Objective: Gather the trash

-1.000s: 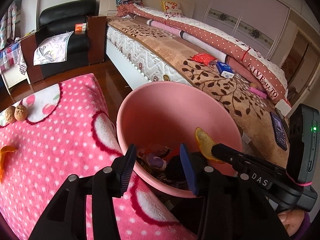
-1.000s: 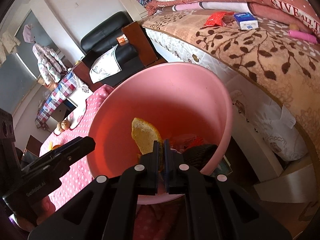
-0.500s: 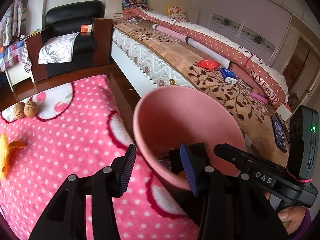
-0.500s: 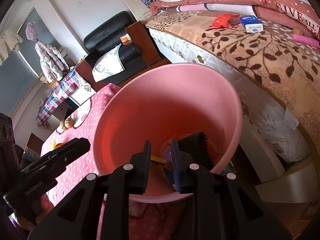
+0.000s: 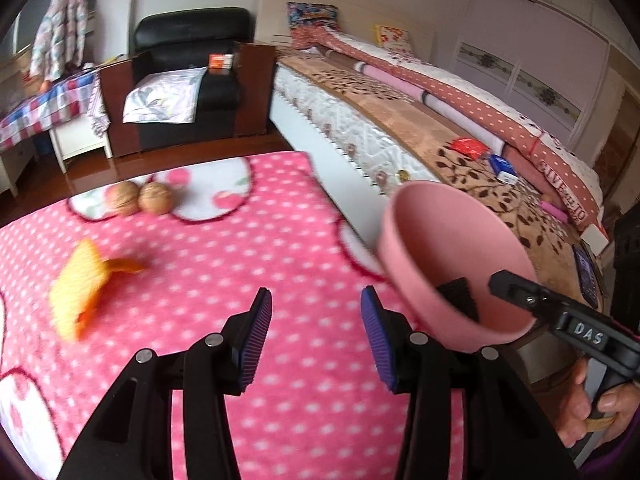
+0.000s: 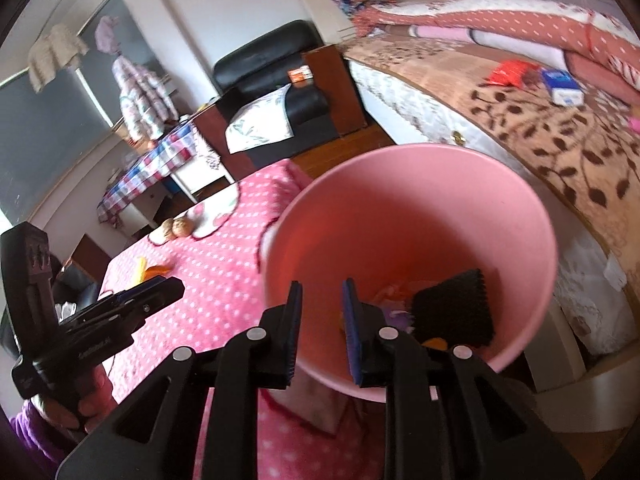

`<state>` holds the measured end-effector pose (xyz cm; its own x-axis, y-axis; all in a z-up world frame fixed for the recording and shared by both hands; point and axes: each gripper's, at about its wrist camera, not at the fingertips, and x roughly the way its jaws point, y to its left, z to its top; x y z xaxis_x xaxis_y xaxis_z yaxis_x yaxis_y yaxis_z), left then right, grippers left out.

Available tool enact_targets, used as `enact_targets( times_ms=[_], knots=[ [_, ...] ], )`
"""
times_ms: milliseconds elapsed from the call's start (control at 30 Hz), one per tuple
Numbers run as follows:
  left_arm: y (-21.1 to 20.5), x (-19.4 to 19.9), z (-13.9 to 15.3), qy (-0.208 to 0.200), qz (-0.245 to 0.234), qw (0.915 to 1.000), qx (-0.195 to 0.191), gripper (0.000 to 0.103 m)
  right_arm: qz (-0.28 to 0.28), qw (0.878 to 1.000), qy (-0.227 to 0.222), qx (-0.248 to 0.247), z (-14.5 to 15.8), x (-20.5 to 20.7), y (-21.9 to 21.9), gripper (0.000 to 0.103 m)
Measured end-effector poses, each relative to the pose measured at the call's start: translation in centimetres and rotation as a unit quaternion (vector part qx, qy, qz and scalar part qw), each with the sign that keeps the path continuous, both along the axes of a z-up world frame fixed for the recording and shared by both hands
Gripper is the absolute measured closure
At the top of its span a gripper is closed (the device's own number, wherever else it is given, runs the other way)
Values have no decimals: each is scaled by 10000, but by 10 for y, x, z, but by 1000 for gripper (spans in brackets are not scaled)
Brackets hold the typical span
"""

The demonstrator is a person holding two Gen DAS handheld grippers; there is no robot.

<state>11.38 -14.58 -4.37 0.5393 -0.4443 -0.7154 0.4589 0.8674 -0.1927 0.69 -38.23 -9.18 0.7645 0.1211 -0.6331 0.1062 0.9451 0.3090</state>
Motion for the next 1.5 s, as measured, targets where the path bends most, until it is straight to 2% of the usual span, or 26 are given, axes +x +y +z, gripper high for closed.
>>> enact_targets(
  times_ms=[300, 567, 900, 1067, 1100, 1233, 1300, 1333, 1433, 1500],
  knots=[
    [74, 3, -1, -105, 554, 9983, 136, 57, 511, 9986, -11, -92, 3, 4, 40, 82],
    [140, 15, -8, -60, 1125, 9933, 272, 57, 931, 9952, 207, -196, -8, 14, 76, 82],
    [144, 39, -20, -53, 1126, 9926, 452, 53, 1140, 9920, 393, -360, -16, 19, 103, 82],
    [144, 50, -26, -21, 1055, 9939, 312, 53, 1137, 9916, 459, -400, -19, 23, 107, 82],
    [145, 52, -27, 18, 1035, 9943, 263, 55, 1140, 9915, 480, -406, -20, 25, 108, 82],
    [150, 58, -33, 123, 1059, 9942, 118, 78, 1197, 9906, 526, -412, -21, 30, 115, 82],
    [155, 59, -34, 183, 1069, 9941, -19, 85, 1261, 9896, 536, -442, -22, 32, 121, 82],
    [157, 59, -34, 175, 1082, 9940, -41, 92, 1310, 9887, 544, -475, -23, 33, 126, 82],
    [166, 59, -35, 139, 1185, 9929, -20, 96, 1448, 9863, 576, -540, -24, 37, 138, 82],
    [176, 58, -33, 166, 1282, 9915, -151, 96, 1534, 9848, 581, -575, -24, 40, 145, 82]
  ],
)
